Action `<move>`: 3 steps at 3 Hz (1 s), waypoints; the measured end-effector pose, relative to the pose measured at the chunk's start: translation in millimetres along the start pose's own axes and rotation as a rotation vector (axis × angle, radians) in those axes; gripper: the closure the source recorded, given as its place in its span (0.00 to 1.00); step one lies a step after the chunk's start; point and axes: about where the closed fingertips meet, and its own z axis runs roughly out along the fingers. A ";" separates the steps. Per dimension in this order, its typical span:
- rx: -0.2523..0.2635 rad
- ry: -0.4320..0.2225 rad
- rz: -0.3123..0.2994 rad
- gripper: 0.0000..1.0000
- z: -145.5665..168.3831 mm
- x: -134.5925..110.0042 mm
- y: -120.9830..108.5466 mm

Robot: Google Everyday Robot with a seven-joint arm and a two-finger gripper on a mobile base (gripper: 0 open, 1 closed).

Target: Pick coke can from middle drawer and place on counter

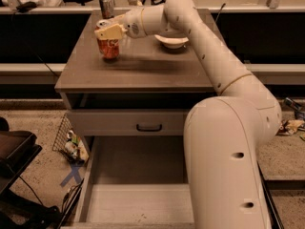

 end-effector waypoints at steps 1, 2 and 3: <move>-0.005 0.000 0.001 0.38 3.6 0.5 1.6; -0.010 0.001 0.002 0.14 7.1 1.1 3.1; -0.016 0.001 0.003 0.00 10.5 1.6 4.7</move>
Offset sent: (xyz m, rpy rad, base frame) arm -0.0006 0.0033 -0.0012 0.0001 0.0019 0.0045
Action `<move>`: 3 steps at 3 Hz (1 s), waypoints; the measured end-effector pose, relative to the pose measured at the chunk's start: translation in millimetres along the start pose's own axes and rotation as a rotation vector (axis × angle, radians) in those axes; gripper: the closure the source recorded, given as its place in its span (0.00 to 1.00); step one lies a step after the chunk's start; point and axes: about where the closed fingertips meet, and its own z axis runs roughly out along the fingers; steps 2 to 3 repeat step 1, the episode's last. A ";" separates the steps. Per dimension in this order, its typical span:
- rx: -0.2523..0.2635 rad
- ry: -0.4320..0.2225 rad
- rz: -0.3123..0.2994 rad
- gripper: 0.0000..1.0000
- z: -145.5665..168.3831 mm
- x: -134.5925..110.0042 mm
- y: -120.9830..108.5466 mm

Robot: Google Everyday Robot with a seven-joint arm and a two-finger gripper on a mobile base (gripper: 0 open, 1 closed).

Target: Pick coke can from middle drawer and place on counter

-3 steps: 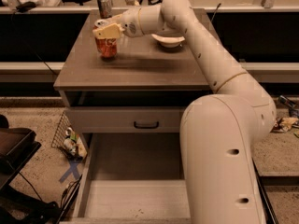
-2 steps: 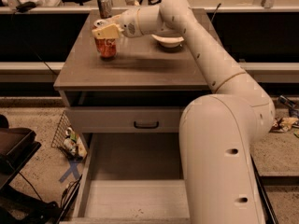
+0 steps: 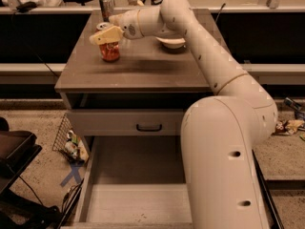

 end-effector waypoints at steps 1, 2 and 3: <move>0.000 0.000 0.000 0.00 0.1 0.0 0.1; 0.000 0.000 0.000 0.00 0.1 0.0 0.1; 0.000 0.000 0.000 0.00 0.1 0.0 0.1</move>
Offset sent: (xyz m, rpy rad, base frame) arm 0.0000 0.0000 0.0000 0.0000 0.0000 0.0000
